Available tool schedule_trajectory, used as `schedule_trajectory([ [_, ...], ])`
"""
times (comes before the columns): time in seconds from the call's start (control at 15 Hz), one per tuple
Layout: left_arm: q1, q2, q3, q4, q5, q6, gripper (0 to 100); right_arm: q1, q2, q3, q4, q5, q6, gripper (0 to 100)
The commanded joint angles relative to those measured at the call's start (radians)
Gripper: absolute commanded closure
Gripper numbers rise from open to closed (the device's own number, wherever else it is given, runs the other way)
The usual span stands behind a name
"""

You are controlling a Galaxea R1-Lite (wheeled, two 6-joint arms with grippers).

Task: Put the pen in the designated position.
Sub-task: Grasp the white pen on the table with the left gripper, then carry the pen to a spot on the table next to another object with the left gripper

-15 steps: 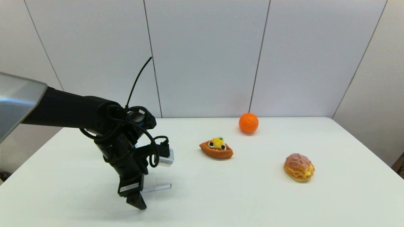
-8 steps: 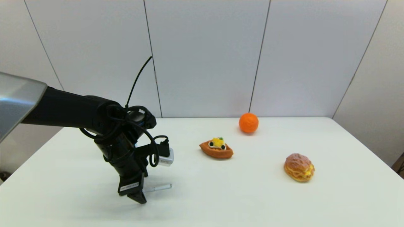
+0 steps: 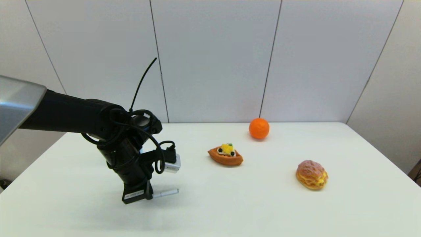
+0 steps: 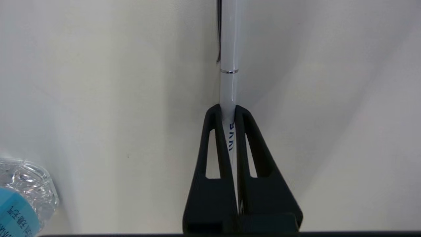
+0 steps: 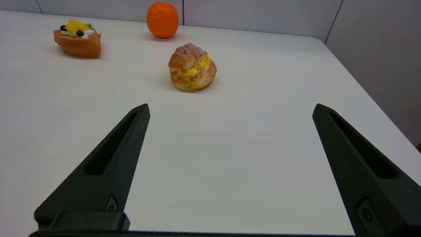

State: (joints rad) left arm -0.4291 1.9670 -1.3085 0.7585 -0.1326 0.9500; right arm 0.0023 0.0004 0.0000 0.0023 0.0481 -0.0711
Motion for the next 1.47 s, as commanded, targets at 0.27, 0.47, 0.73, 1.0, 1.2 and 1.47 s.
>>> schedule_trajectory([
  [0.27, 0.000, -0.037, -0.003, 0.005, -0.001, 0.006, 100, 0.001, 0.000, 0.000, -0.001, 0.001, -0.001, 0],
  [0.47, 0.018, -0.114, 0.006, 0.012, -0.001, 0.004, 100, -0.001, 0.000, 0.000, 0.001, 0.001, -0.001, 0],
  [0.73, 0.135, -0.232, 0.063, 0.061, -0.001, 0.009, 100, -0.001, 0.000, 0.000, 0.001, 0.001, -0.001, 0],
  [1.0, 0.291, -0.338, 0.137, 0.093, -0.001, 0.012, 100, 0.001, 0.001, 0.000, 0.001, 0.001, -0.001, 0],
  [1.2, 0.402, -0.367, 0.140, 0.097, -0.002, 0.013, 100, 0.001, 0.000, 0.000, -0.001, 0.001, -0.001, 0],
  [1.47, 0.566, -0.338, 0.118, 0.097, -0.004, 0.013, 100, 0.001, 0.000, 0.000, -0.001, 0.001, -0.001, 0],
])
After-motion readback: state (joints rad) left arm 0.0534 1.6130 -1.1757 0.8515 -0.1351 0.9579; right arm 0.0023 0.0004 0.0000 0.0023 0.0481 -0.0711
